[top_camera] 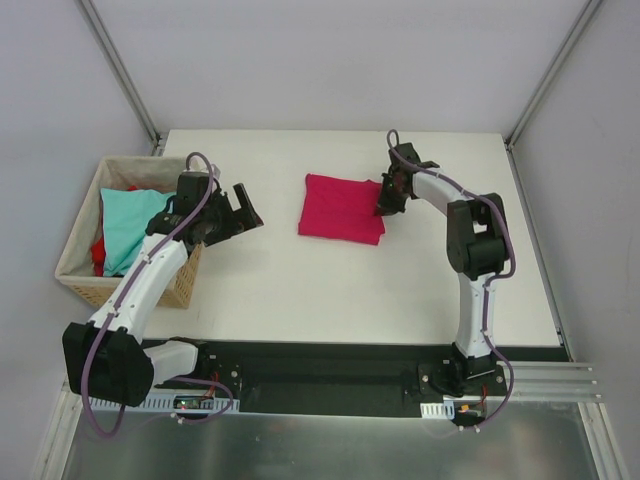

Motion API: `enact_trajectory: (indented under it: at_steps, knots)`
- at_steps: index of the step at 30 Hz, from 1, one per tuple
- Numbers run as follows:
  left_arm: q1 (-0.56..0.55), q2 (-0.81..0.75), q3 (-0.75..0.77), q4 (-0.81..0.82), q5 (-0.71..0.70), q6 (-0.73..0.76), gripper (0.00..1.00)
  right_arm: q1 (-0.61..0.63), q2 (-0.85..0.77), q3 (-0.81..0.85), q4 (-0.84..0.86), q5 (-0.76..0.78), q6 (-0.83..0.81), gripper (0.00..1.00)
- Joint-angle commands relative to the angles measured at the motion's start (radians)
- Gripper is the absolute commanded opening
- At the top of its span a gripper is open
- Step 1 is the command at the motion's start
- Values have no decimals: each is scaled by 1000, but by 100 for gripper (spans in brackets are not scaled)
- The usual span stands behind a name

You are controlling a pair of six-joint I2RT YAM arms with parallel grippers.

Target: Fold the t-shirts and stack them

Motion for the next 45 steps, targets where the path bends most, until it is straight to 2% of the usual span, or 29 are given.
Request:
enact_trajectory:
  at_steps: [1,8,13,15,19,22,27,30,33,40,45]
  knots:
    - [13,-48,28,4,-13,37,99,-38,7,38,-71,73,-87,1]
    - [15,-12,78,4,3,64,99,-143,-79,-50,-114,106,-164,1]
    - [17,25,95,7,3,87,99,-215,-120,-75,-122,117,-342,1]
    - [17,39,104,7,13,84,99,-244,-136,-83,-120,190,-382,1]
    - [17,54,117,7,-26,92,99,-325,-128,-81,-133,143,-448,1]
    - [17,67,136,6,-40,107,99,-393,-133,-101,-134,48,-495,1]
    - [17,97,176,3,-32,107,99,-465,-159,-175,-119,152,-558,1]
    - [17,122,201,4,-56,101,99,-518,-176,-201,-104,138,-584,1]
    - [17,142,206,6,-76,77,99,-571,-182,-192,-100,94,-614,1]
    - [17,220,241,6,-101,87,99,-655,-199,-154,-105,104,-712,1]
    - [17,234,267,9,-132,101,99,-710,-183,-112,-96,117,-703,1]
